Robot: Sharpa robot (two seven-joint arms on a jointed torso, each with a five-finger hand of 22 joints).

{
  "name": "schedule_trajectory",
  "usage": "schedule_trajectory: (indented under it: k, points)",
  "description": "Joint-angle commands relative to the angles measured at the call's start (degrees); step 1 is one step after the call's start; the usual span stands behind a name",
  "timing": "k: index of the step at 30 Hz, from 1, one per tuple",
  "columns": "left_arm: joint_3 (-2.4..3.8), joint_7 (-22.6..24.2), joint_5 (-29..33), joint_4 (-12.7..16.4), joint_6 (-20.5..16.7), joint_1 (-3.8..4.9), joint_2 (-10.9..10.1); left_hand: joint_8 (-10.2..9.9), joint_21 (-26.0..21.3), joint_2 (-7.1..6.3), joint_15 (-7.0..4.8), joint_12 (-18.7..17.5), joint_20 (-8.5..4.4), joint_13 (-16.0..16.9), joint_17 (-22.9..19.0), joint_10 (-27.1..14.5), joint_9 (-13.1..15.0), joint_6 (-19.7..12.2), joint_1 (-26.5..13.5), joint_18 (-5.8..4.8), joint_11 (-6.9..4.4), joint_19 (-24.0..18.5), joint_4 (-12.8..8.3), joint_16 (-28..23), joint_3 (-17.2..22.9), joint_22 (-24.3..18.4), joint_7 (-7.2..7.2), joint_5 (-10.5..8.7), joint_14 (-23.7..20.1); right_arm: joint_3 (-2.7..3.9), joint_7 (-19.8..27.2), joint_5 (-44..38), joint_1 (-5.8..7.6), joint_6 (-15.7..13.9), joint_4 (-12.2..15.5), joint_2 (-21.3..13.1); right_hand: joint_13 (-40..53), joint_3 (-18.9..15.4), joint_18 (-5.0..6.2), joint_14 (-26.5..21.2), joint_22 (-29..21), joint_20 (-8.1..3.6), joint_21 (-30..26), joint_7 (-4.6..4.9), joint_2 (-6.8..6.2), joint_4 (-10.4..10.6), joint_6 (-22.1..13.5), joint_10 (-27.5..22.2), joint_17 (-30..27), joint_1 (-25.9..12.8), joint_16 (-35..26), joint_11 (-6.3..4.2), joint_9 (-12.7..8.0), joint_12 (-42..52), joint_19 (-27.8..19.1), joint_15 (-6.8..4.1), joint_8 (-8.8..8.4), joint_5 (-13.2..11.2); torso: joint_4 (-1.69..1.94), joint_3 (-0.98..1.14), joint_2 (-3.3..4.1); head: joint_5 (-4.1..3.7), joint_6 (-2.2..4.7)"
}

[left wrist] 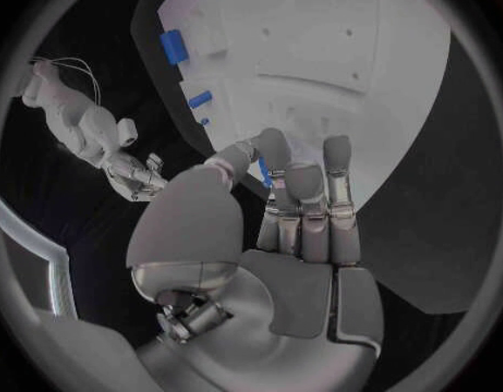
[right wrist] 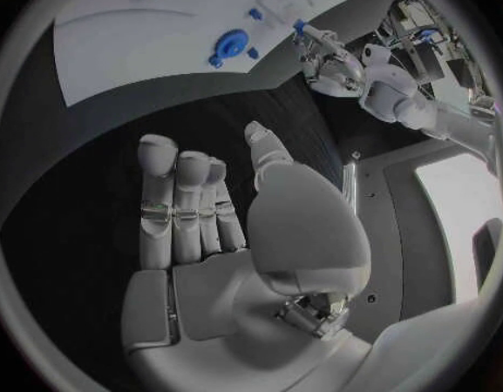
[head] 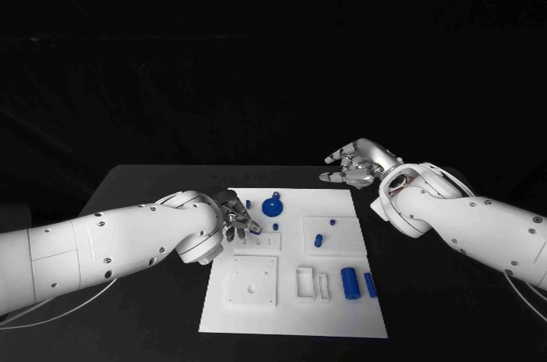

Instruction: Assemble the parts on the task board

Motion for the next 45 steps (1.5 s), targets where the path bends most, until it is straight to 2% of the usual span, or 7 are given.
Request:
schedule_trajectory:
  k: [1, 3, 15, 25, 28, 29, 45]
  points:
    - [0.04, -0.7, -1.3, -0.1, -0.1, -0.25, 0.4, 0.3, -0.8, 0.32, -0.32, 0.7, -0.05, 0.2, 0.1, 1.6, 0.1, 12.2, 0.6, -1.01, -1.38, 0.5, -0.9, 0.6, 0.8, 1.1, -6.68, 0.02, 0.0, 0.04, 0.1, 0.1, 0.0, 0.1, 0.0, 0.1, 0.0, 0.0, 0.44, -0.1, 3.3, 0.2, -0.2, -0.08, 0.43, -0.4, 0.5, -0.2, -0.1, -0.3, 0.1, -0.28, 0.0, -0.1, 2.1, -0.38, -0.2, 0.4, 0.03, 0.0, 0.06, -0.07, -0.27]
    - [0.04, -0.8, -1.3, -0.3, 0.4, -0.42, 0.7, 0.3, -0.8, 0.32, -0.32, 0.7, -0.05, 0.2, 0.1, 1.6, 0.1, 12.2, 0.6, -1.01, -1.38, 0.5, -0.9, 0.6, 0.8, 1.1, -6.68, 0.02, 0.0, 0.04, 0.0, 0.1, 0.0, 0.2, 0.0, 0.1, -0.1, 0.0, 0.42, -0.1, 3.3, 0.2, -0.1, -0.08, 0.41, -0.4, 0.5, -0.2, -0.1, -0.4, 0.1, -0.28, 0.0, -0.1, 2.1, -0.38, -0.19, 0.5, 0.02, -0.01, 0.07, -0.07, -0.29]
    - [0.04, -0.9, -1.9, -2.2, 1.5, -1.6, 2.3, 0.3, -6.4, 0.68, -0.25, 0.8, 0.06, 0.4, -0.1, 1.7, -0.7, 12.5, 0.5, -1.19, -1.29, 2.6, -1.0, 1.1, 0.6, 7.6, -6.7, -0.82, -0.2, 0.04, -0.1, 0.1, 0.0, 0.3, 0.2, 0.2, -0.2, 0.0, 0.41, -0.2, 3.3, 0.19, -0.3, -0.11, 0.45, -0.4, 0.6, -0.3, -0.1, -0.5, 0.1, -0.29, 0.0, -0.1, 2.1, -0.39, -0.19, 0.8, -0.01, -0.11, 0.09, -0.37, -0.41]
    - [0.04, -0.9, -2.6, -3.0, 3.2, -1.89, 3.1, 0.3, -10.7, 1.09, -0.25, 1.4, 0.09, 0.9, -0.2, 1.7, -0.5, 12.9, 0.4, -1.41, -1.31, 4.2, -0.9, 1.8, 0.2, 12.2, -6.82, -1.61, -0.1, 0.04, -0.3, 0.1, 0.0, 0.5, 0.3, 0.2, -0.2, 0.0, 0.41, -0.2, 3.3, 0.19, -0.3, -0.11, 0.45, -0.4, 0.6, -0.3, -0.1, -0.5, 0.1, -0.29, 0.0, -0.1, 2.1, -0.39, -0.19, 0.8, 0.06, -0.13, 0.1, -0.5, -0.56]
    - [0.04, -1.1, -2.9, -3.2, 3.8, -1.98, 3.3, 0.3, -10.7, 1.09, -0.25, 1.4, 0.09, 0.9, -0.2, 1.7, -0.5, 12.9, 0.4, -1.41, -1.31, 4.2, -0.9, 1.8, 0.2, 12.2, -6.82, -1.61, -0.1, 0.04, -0.3, 0.1, 0.0, 0.5, 0.4, 0.2, -0.2, -0.1, 0.4, -0.2, 3.3, 0.16, -0.3, -0.12, 0.41, -0.3, 0.6, -0.4, -0.1, -0.6, 0.1, -0.31, 0.0, -0.1, 2.1, -0.41, -0.2, 0.8, 0.04, -0.15, 0.11, -0.51, -0.56]
    - [0.04, -1.1, -3.0, -3.2, 4.0, -2.02, 3.3, 0.3, -12.5, 1.25, -0.27, 1.5, 0.11, 0.9, -0.4, 1.7, -0.4, 12.9, 0.4, -1.45, -1.27, 5.1, -1.1, 2.0, 0.2, 14.3, -6.87, -1.66, -0.1, 0.04, -0.3, 0.1, 0.0, 0.6, 0.4, 0.2, -0.2, -0.1, 0.4, -0.2, 3.3, 0.16, -0.3, -0.12, 0.41, -0.3, 0.6, -0.4, -0.1, -0.6, 0.1, -0.31, 0.0, -0.1, 2.1, -0.41, -0.2, 0.8, 0.04, -0.16, 0.11, -0.5, -0.57]
    - [0.05, -1.7, -3.7, -3.4, 5.8, -2.26, 3.3, 0.3, -13.7, 1.32, -0.2, 1.5, 0.11, 1.0, -0.5, 1.7, -0.4, 12.9, 0.3, -1.59, -1.19, 5.4, -1.0, 2.0, 0.1, 15.0, -6.81, -1.62, -0.3, 0.04, -0.4, 0.1, 0.0, 0.7, 0.4, 0.3, -0.3, -0.1, 0.4, -0.2, 3.3, 0.16, -0.5, -0.15, 0.44, -0.3, 0.8, -0.4, -0.1, -0.6, 0.0, -0.31, 0.0, -0.1, 2.1, -0.42, -0.19, 0.8, 0.08, -0.15, 0.11, -0.52, -0.76]
